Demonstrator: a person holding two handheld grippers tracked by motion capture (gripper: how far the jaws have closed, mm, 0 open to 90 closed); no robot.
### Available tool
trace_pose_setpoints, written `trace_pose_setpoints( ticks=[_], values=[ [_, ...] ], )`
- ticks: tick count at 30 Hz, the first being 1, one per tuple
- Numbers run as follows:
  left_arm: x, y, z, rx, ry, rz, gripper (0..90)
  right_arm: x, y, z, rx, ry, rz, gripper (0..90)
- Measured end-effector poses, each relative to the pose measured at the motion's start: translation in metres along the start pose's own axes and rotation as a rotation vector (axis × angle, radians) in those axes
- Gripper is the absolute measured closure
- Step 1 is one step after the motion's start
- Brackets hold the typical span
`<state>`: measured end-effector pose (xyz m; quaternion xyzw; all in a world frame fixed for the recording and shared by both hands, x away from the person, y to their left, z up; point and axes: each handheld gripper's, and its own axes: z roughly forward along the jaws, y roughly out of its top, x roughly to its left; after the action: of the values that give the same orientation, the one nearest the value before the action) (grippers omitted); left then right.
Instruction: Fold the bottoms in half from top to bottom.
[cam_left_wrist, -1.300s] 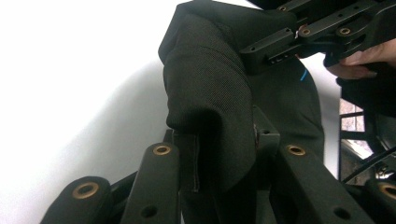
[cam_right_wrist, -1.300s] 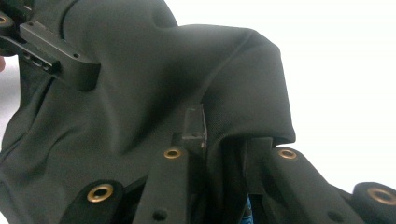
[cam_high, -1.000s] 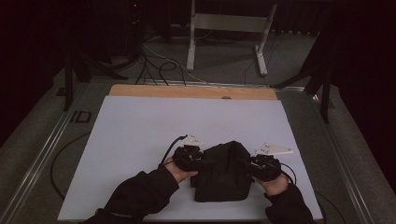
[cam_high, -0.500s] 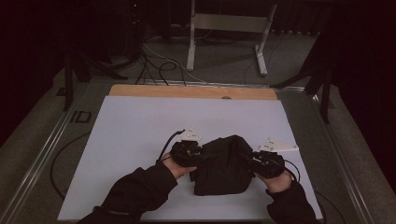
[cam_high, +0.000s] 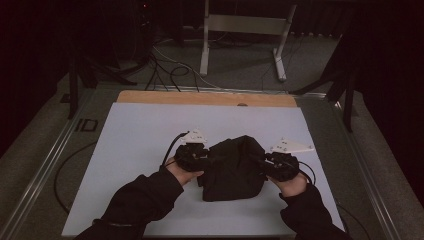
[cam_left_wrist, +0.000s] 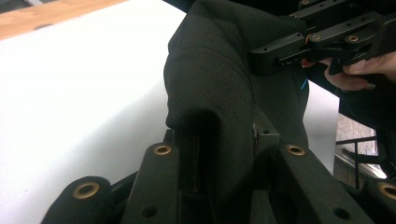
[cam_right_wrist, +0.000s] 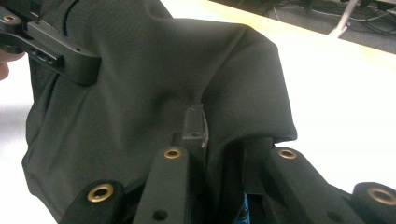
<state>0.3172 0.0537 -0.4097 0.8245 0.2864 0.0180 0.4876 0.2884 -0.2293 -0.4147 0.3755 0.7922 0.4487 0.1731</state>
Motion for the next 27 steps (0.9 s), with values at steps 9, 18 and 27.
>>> trace_pose_setpoints(
  ticks=[9, 18, 27],
  values=[
    [0.011, 0.006, -0.018, -0.022, 0.035, -0.011, 71.5, 0.003, 0.021, 0.012, -0.025, 0.014, -0.017, 76.7],
    [0.022, 0.012, -0.034, -0.043, 0.066, -0.022, 71.4, 0.006, 0.041, 0.023, -0.046, 0.027, -0.027, 76.7],
    [0.031, 0.017, -0.047, -0.064, 0.096, -0.028, 71.4, 0.006, 0.061, 0.032, -0.063, 0.029, -0.059, 76.7]
  ],
)
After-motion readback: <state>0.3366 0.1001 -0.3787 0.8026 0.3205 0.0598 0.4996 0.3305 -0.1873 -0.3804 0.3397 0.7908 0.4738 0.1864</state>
